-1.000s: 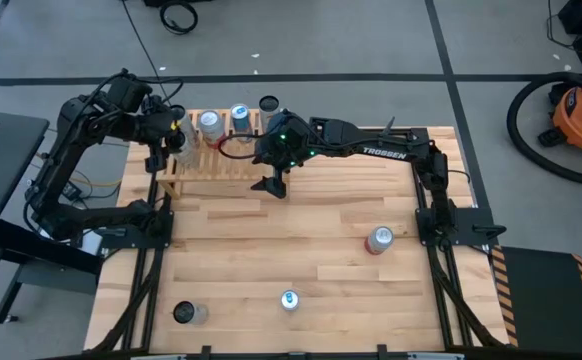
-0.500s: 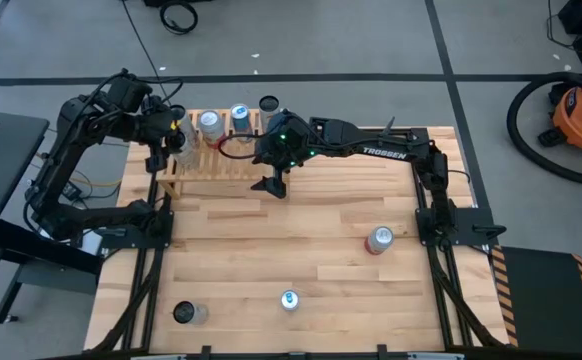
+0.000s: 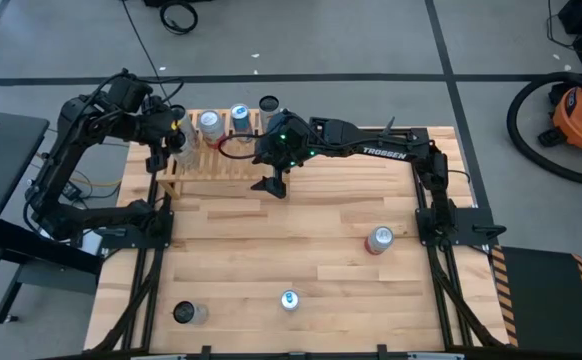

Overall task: Place canned beverage on shelf
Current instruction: Put the white yellow soda can on the shelf aligned with the other white yellow soda can

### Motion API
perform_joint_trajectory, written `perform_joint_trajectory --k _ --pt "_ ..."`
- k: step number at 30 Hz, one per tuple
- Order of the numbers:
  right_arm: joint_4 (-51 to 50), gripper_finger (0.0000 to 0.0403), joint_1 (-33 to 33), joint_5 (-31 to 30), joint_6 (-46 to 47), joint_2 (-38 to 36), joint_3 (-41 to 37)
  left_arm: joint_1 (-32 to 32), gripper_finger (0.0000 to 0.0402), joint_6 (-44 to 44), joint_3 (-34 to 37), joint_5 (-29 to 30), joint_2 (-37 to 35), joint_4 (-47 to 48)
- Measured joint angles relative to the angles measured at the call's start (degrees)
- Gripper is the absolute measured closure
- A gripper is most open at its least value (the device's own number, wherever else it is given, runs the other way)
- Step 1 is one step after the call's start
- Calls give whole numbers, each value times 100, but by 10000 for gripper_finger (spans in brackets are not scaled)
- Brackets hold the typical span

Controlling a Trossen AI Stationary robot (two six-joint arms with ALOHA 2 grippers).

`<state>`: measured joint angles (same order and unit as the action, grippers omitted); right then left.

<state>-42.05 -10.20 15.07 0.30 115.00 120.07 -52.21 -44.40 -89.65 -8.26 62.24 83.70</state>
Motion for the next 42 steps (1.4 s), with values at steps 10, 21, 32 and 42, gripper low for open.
perform_joint_trajectory --k 10,21,32,42 --pt "1 7 0 0 0 0 0 -2 88 -157 9 263 -2 -193" --pt "0 7 0 0 0 0 0 0 86 -125 9 245 -9 -216" --pt "0 7 0 0 0 0 0 0 86 -118 7 440 -135 -546" --pt "-1 7 0 -1 0 0 0 0 86 133 0 447 -441 -730"
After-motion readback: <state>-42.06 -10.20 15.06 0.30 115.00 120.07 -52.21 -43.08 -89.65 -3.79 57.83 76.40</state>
